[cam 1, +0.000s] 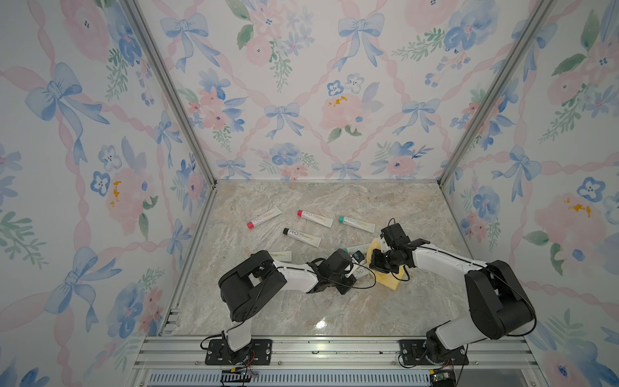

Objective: Wipe the surface of the toothpaste tube
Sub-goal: Wipe the dirt from the toothpaste tube.

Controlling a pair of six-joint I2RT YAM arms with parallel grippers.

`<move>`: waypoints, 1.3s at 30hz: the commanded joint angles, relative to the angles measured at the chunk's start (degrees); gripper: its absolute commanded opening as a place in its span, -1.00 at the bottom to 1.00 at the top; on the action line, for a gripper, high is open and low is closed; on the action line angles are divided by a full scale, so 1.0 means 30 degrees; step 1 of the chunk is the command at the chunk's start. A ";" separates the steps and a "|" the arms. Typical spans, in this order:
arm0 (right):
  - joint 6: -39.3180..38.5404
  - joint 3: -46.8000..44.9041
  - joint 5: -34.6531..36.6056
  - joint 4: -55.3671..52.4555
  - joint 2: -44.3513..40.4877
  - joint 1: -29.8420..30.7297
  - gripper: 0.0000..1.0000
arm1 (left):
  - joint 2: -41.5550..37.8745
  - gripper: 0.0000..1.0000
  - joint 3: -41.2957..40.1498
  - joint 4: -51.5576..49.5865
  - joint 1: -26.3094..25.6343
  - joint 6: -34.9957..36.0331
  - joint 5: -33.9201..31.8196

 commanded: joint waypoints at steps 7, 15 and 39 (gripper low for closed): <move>0.0278 0.0435 -0.1698 0.0147 0.1896 0.0685 -0.80 | 0.1308 -0.72 -0.0245 -0.1775 -0.0117 -0.0213 -0.0075; -0.0781 0.0104 0.0421 -0.0599 0.1666 -0.1545 -0.80 | 0.1130 -0.72 -0.0310 -0.1769 -0.0142 -0.0199 -0.0046; -0.0090 0.0191 -0.0716 -0.0661 0.0808 0.0674 -0.80 | 0.1442 -0.71 -0.0232 -0.1786 -0.0614 0.0047 0.0657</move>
